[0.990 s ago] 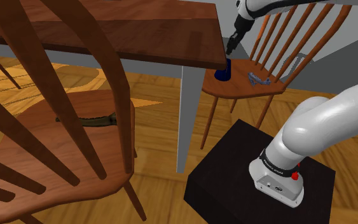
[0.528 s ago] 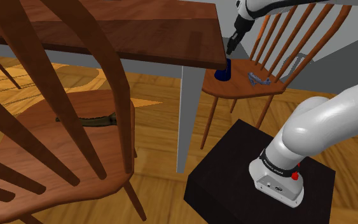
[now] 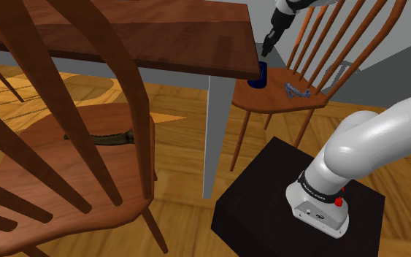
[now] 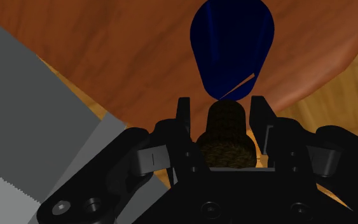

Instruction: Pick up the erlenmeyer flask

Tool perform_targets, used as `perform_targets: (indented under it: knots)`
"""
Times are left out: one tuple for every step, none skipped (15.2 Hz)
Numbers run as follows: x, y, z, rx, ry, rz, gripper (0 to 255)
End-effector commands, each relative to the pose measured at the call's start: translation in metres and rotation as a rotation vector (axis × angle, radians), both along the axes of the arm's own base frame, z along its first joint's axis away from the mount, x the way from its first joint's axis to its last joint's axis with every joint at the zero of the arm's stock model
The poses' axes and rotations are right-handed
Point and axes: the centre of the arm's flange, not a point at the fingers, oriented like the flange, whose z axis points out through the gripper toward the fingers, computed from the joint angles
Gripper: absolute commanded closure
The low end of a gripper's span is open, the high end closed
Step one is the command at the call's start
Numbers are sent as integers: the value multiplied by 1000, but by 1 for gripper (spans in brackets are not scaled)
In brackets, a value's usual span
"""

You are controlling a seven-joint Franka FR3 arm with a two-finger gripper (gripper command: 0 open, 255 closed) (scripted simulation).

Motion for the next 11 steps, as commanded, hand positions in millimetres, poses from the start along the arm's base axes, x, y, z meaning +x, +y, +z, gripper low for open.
perform_targets:
  knots:
    - [-1, 0, 11, 0, 0, 0, 255]
    - [-1, 0, 16, 0, 0, 0, 255]
    - [-1, 0, 21, 0, 0, 0, 255]
    - [-1, 0, 27, 0, 0, 0, 255]
    - [-1, 0, 32, 0, 0, 0, 255]
    - [-1, 0, 37, 0, 0, 0, 255]
    - [-1, 0, 42, 0, 0, 0, 255]
    - [-1, 0, 48, 0, 0, 0, 255]
    - [-1, 0, 53, 0, 0, 0, 255]
    - [-1, 0, 54, 0, 0, 0, 255]
    - [-1, 0, 54, 0, 0, 0, 255]
